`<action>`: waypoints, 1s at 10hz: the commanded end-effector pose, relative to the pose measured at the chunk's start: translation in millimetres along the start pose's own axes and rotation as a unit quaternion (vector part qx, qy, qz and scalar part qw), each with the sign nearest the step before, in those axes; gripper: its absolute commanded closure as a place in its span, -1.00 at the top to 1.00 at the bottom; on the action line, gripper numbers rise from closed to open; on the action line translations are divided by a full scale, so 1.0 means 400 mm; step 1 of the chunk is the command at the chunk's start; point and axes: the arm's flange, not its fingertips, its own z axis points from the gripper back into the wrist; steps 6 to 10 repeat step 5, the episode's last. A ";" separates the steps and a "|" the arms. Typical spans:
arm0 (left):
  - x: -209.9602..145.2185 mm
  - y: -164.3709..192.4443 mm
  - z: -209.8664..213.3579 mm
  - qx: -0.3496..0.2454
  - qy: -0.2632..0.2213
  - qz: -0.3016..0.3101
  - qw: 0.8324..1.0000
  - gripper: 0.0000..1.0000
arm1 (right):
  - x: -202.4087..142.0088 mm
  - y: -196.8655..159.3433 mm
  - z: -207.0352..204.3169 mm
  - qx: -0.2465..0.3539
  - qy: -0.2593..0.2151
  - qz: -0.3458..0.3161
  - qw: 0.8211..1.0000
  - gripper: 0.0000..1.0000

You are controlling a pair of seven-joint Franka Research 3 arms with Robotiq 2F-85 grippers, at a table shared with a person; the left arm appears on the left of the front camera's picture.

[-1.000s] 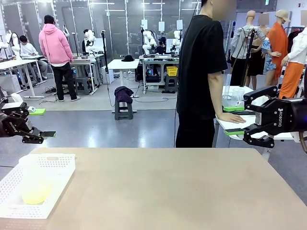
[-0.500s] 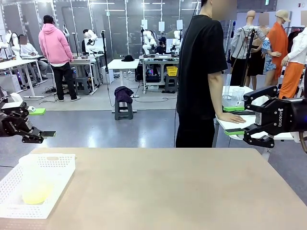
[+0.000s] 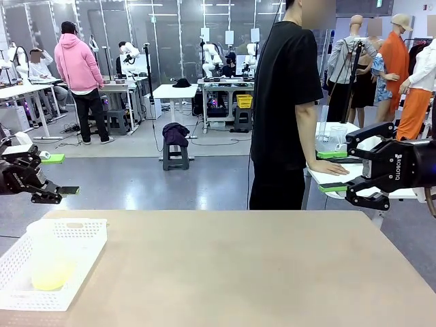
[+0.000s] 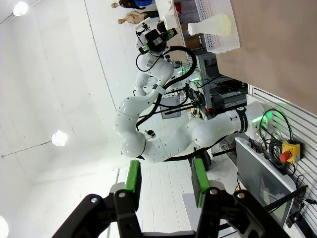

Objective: Prepare the solutions needed for the experiment.
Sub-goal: When the human places the Big flask in the center of the table, pick up the Big flask and place it in the left Organizing basket.

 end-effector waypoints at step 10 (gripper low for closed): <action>-0.004 -0.003 -0.002 0.008 0.001 -0.008 1.000 1.00 | 0.001 0.003 0.000 0.003 -0.002 -0.005 1.000 0.07</action>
